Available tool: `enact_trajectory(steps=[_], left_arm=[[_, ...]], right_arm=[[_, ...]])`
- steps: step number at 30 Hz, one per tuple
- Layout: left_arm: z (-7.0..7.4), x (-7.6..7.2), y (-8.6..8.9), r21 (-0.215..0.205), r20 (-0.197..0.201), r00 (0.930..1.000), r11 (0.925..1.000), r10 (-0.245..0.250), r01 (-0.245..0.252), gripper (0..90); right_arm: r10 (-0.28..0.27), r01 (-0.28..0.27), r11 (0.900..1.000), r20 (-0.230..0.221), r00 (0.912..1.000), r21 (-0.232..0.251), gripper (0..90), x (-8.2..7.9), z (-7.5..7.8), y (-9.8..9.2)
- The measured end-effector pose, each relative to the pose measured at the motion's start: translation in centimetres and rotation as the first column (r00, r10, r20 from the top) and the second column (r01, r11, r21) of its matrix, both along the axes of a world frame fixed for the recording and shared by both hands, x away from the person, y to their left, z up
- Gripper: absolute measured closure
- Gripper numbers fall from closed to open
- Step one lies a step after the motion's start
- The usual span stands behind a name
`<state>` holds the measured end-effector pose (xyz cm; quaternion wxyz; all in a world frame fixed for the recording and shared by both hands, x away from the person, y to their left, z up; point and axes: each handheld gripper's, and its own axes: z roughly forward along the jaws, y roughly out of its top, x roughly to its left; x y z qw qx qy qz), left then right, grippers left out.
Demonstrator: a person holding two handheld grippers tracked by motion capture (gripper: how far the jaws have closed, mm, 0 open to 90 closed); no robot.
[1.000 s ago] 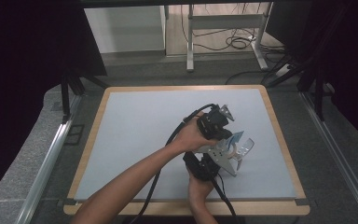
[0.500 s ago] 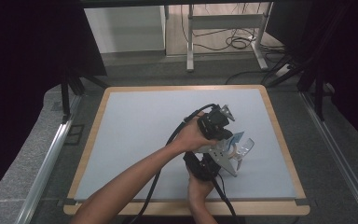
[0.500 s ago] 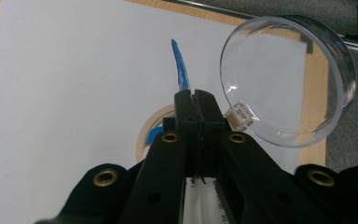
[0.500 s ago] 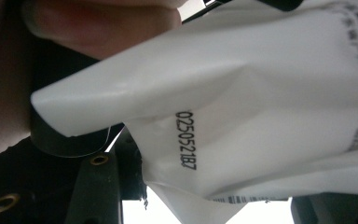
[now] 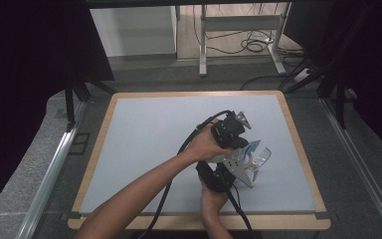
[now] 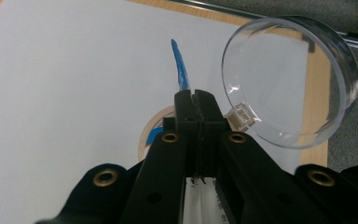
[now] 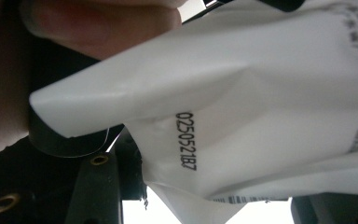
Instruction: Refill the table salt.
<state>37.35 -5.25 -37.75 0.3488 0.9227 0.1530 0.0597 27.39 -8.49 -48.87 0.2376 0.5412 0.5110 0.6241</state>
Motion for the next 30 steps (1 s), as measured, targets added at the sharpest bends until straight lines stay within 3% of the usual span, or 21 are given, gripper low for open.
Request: enact_trajectory(steps=[30], left_arm=[[-0.09,0.35,0.78,-0.009,-0.005,0.9999,0.9999,0.01,-0.01,90.0]], right_arm=[[0.011,-0.011,0.999,0.008,0.9999,-0.043,46.9,0.16,-0.22,0.41]])
